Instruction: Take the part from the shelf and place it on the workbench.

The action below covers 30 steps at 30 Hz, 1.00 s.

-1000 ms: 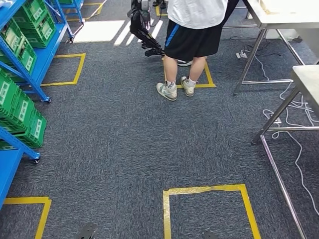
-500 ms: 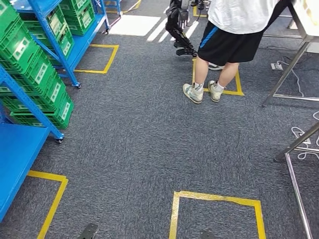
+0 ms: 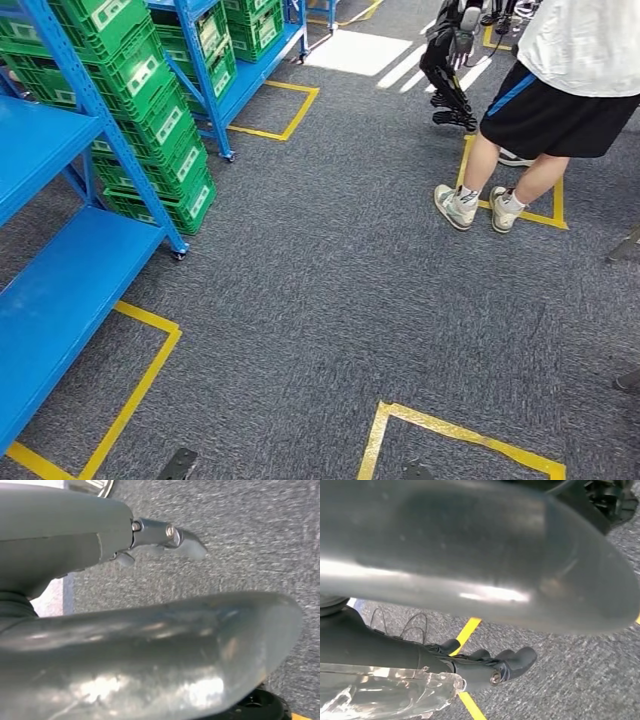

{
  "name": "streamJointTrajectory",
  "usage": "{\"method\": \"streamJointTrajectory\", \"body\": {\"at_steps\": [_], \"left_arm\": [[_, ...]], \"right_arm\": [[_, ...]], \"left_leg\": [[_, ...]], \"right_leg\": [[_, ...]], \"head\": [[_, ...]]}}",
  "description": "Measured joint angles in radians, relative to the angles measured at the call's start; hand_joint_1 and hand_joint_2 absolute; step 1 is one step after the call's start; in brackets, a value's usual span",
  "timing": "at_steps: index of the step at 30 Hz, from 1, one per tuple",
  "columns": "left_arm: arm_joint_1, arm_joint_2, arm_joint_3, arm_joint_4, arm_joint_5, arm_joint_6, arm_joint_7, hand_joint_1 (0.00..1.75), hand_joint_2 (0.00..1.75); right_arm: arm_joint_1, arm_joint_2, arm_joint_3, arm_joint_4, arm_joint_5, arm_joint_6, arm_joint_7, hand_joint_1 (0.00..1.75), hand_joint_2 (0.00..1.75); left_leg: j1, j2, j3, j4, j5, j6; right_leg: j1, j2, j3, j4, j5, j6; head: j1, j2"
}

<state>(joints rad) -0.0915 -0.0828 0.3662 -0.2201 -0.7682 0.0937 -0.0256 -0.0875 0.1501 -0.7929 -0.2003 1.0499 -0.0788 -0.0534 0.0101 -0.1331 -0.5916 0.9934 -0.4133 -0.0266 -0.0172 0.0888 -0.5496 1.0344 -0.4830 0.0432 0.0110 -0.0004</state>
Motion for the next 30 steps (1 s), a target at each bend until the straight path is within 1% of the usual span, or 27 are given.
{"method": "streamJointTrajectory", "body": {"at_steps": [1, 2, 3, 5, 6, 7, 8, 9, 10, 12, 13, 14, 15, 16, 17, 18, 19, 20, 21, 22, 23, 24, 25, 26, 28, 29, 30], "left_arm": [[0.003, 0.001, 0.0, 0.0, 0.0, 0.0, 0.0, 0.0, 0.0], [0.005, 0.001, 0.0, 0.0, -0.001, 0.001, 0.0, 0.0, 0.0], [0.005, 0.001, 0.0, 0.0, -0.002, 0.002, 0.0, 0.0, 0.0], [0.0, 0.0, 0.0, 0.0, -0.005, 0.003, 0.0, 0.0, 0.0], [-0.002, -0.002, 0.0, 0.0, -0.006, 0.003, 0.0, 0.0, 0.0], [-0.003, -0.003, 0.0, 0.0, -0.007, 0.003, 0.0, 0.0, 0.0], [-0.001, -0.004, 0.0, 0.0, -0.007, 0.004, 0.0, 0.0, 0.0], [0.001, -0.004, 0.0, 0.0, -0.007, 0.005, -0.001, 0.0, 0.0], [0.002, -0.004, 0.0, 0.0, -0.007, 0.006, -0.001, 0.0, 0.0], [0.002, -0.004, 0.0, 0.0, -0.007, 0.009, -0.002, 0.0, 0.0], [0.0, -0.004, 0.0, 0.0, -0.007, 0.01, -0.002, 0.0, 0.0], [-0.001, -0.004, 0.0, 0.0, -0.007, 0.011, -0.003, 0.0, 0.0], [-0.001, -0.004, 0.0, 0.0, -0.007, 0.011, -0.003, 0.0, 0.0], [0.0, -0.004, 0.001, 0.0, -0.007, 0.012, -0.004, 0.0, 0.0], [0.003, -0.005, 0.001, 0.0, -0.007, 0.012, -0.004, 0.0, 0.0], [0.004, -0.004, 0.001, 0.0, -0.007, 0.012, -0.004, 0.0, 0.0], [0.004, -0.004, 0.001, 0.0, -0.007, 0.013, -0.004, 0.0, 0.0], [0.003, -0.003, 0.001, 0.0, -0.007, 0.014, -0.004, 0.0, 0.0], [0.001, -0.002, 0.001, 0.0, -0.007, 0.014, -0.004, 0.0, 0.0], [0.001, -0.002, 0.001, 0.0, -0.007, 0.014, -0.005, 0.0, 0.0], [0.002, -0.003, 0.001, 0.0, -0.007, 0.013, -0.005, 0.0, 0.44], [0.004, -0.003, 0.001, 0.0, -0.007, 0.013, -0.005, 0.0, 0.87], [0.006, -0.003, 0.002, 0.0, -0.008, 0.012, -0.005, 0.0, 1.31], [0.006, -0.003, 0.003, 0.0, -0.008, 0.013, -0.005, 0.0, 1.75], [0.004, -0.002, 0.007, 0.0, -0.009, 0.014, -0.005, 0.0, 1.75], [0.004, -0.002, 0.01, 0.0, -0.009, 0.014, -0.005, 0.0, 1.75], [0.005, -0.002, 0.013, 0.0, -0.01, 0.014, -0.005, 0.0, 1.75]], "right_arm": [[0.0, 0.0, 0.0, 0.0, 0.0, 0.0, -0.001, 0.0, 0.0], [0.0, 0.0, 0.0, 0.0, 0.0, 0.0, -0.002, 0.0, 0.0], [0.001, 0.0, 0.0, 0.0, 0.0, 0.0, -0.003, 0.0, 0.0], [0.004, 0.0, -0.001, 0.0, 0.0, 0.0, -0.005, 0.0, 0.0], [0.007, 0.0, -0.001, 0.0, 0.0, 0.0, -0.005, 0.0, 0.0], [0.009, 0.0, -0.001, 0.0, 0.0, 0.0, -0.006, 0.0, 0.0], [0.01, 0.0, -0.001, 0.0, 0.0, 0.0, -0.007, 0.0, 0.0], [0.01, 0.0, -0.001, 0.0, 0.0, 0.0, -0.008, 0.0, 0.0], [0.009, 0.0, -0.001, 0.0, 0.0, 0.0, -0.009, 0.0, 0.0], [0.008, 0.0, -0.001, 0.0, 0.002, 0.0, -0.012, 0.0, 0.0], [0.009, 0.0, -0.001, 0.0, 0.002, 0.0, -0.012, 0.0, 0.0], [0.009, 0.0, -0.001, 0.0, 0.003, 0.0, -0.013, 0.0, 0.0], [0.009, 0.0, -0.002, 0.0, 0.003, 0.0, -0.013, 0.0, 0.0], [0.008, 0.0, -0.002, 0.0, 0.003, 0.0, -0.013, 0.0, 0.0], [0.007, 0.0, -0.002, 0.0, 0.003, 0.0, -0.013, 0.0, 0.0], [0.006, 0.0, -0.002, 0.0, 0.003, 0.0, -0.013, 0.0, 0.0], [0.006, 0.0, -0.002, 0.0, 0.003, 0.0, -0.014, 0.0, 0.0], [0.007, 0.0, -0.002, 0.0, 0.004, 0.0, -0.014, 0.0, 0.0], [0.009, 0.0, -0.002, 0.0, 0.004, 0.001, -0.013, 0.0, 0.0], [0.011, 0.0, -0.002, 0.0, 0.006, 0.001, -0.013, 0.0, 0.0], [0.012, 0.0, -0.002, 0.0, 0.007, 0.002, -0.012, 0.0, 0.0], [0.013, 0.0, -0.002, 0.0, 0.009, 0.002, -0.011, 0.0, 0.0], [0.013, 0.0, -0.002, 0.0, 0.01, 0.002, -0.01, 0.0, 0.0], [0.013, 0.0, -0.002, 0.0, 0.011, 0.002, -0.009, 0.0, 0.0], [0.012, 0.0, -0.002, 0.0, 0.012, 0.002, -0.006, 0.0, 0.0], [0.012, 0.001, -0.002, 0.0, 0.012, 0.003, -0.005, 0.0, 0.0], [0.011, 0.001, -0.002, 0.0, 0.012, 0.003, -0.004, 0.0, 0.0]], "left_leg": [[0.002, -0.004, -0.003, -0.003, 0.003, -0.006], [0.001, 0.01, -0.007, 0.001, -0.001, -0.011], [-0.001, 0.035, -0.018, 0.02, -0.015, -0.014], [-0.006, 0.099, -0.069, 0.125, -0.076, -0.018], [-0.006, 0.114, -0.103, 0.198, -0.11, -0.019], [-0.006, 0.119, -0.131, 0.258, -0.133, -0.019], [-0.006, 0.121, -0.143, 0.287, -0.137, -0.019], [-0.006, 0.123, -0.136, 0.279, -0.122, -0.017], [-0.007, 0.129, -0.108, 0.23, -0.091, -0.014], [-0.015, 0.179, -0.031, 0.091, -0.035, -0.005], [-0.02, 0.203, -0.004, 0.039, -0.021, 0.001], [-0.024, 0.219, 0.009, 0.012, -0.018, 0.006], [-0.027, 0.217, 0.01, 0.003, -0.022, 0.01], [-0.025, 0.203, 0.009, 0.002, -0.02, 0.015], [-0.022, 0.19, 0.01, 0.0, -0.018, 0.02], [-0.019, 0.177, 0.011, -0.002, -0.016, 0.026], [-0.016, 0.164, 0.012, -0.005, -0.013, 0.032], [-0.013, 0.151, 0.012, -0.005, -0.012, 0.036], [-0.013, 0.137, 0.011, -0.005, -0.012, 0.039], [-0.012, 0.122, 0.011, -0.005, -0.011, 0.04], [-0.012, 0.107, 0.011, -0.005, -0.011, 0.04], [-0.012, 0.092, 0.012, -0.004, -0.011, 0.039], [-0.01, 0.077, 0.013, -0.004, -0.011, 0.038], [-0.009, 0.062, 0.013, -0.003, -0.011, 0.035], [-0.009, 0.035, 0.01, 0.002, -0.01, 0.024], [-0.009, 0.023, 0.006, 0.003, -0.009, 0.017], [-0.008, 0.013, 0.001, 0.003, -0.005, 0.01]], "right_leg": [[0.001, -0.012, 0.001, 0.0, 0.003, -0.007], [0.002, -0.023, 0.0, -0.002, 0.005, -0.015], [0.002, -0.037, 0.0, -0.004, 0.008, -0.022], [0.006, -0.068, -0.002, -0.006, 0.008, -0.032], [0.009, -0.086, -0.003, -0.006, 0.008, -0.035], [0.011, -0.103, -0.004, -0.006, 0.007, -0.037], [0.013, -0.118, -0.004, -0.006, 0.006, -0.038], [0.013, -0.131, -0.003, -0.006, 0.006, -0.038], [0.014, -0.144, -0.001, -0.006, 0.005, -0.037], [0.018, -0.167, 0.003, -0.004, 0.0, -0.032], [0.021, -0.178, 0.006, -0.004, -0.003, -0.029], [0.024, -0.189, 0.008, -0.004, -0.006, -0.025], [0.027, -0.201, 0.011, -0.005, -0.008, -0.021], [0.028, -0.213, 0.015, -0.008, -0.01, -0.017], [0.026, -0.21, 0.017, -0.005, -0.015, -0.011], [0.024, -0.192, 0.011, 0.012, -0.028, -0.006], [0.022, -0.165, -0.004, 0.049, -0.051, 0.0], [0.019, -0.132, -0.032, 0.107, -0.081, 0.004], [0.018, -0.11, -0.066, 0.177, -0.112, 0.006], [0.017, -0.099, -0.099, 0.24, -0.134, 0.008], [0.016, -0.095, -0.121, 0.276, -0.139, 0.009], [0.016, -0.093, -0.125, 0.274, -0.124, 0.009], [0.015, -0.088, -0.11, 0.232, -0.09, 0.009], [0.011, -0.072, -0.079, 0.161, -0.049, 0.009], [0.001, -0.015, -0.023, 0.036, 0.0, 0.01], [-0.002, 0.006, -0.009, 0.007, 0.007, 0.008], [-0.002, 0.012, -0.006, 0.0, 0.004, 0.004]], "head": [[0.0, 0.0], [-0.002, 0.0], [-0.006, 0.0], [-0.013, 0.0], [-0.015, 0.0], [-0.015, 0.0], [-0.015, 0.0], [-0.015, 0.0], [-0.015, 0.0], [-0.016, 0.0], [-0.017, 0.0], [-0.017, 0.0], [-0.016, 0.0], [-0.015, 0.0], [-0.015, 0.0], [-0.013, 0.0], [-0.01, 0.0], [-0.007, 0.0], [-0.004, 0.0], [-0.002, 0.0], [-0.001, 0.0], [-0.001, 0.0], [-0.001, 0.0], [0.0, 0.0], [0.001, 0.0], [0.002, 0.0], [0.003, 0.0]]}}
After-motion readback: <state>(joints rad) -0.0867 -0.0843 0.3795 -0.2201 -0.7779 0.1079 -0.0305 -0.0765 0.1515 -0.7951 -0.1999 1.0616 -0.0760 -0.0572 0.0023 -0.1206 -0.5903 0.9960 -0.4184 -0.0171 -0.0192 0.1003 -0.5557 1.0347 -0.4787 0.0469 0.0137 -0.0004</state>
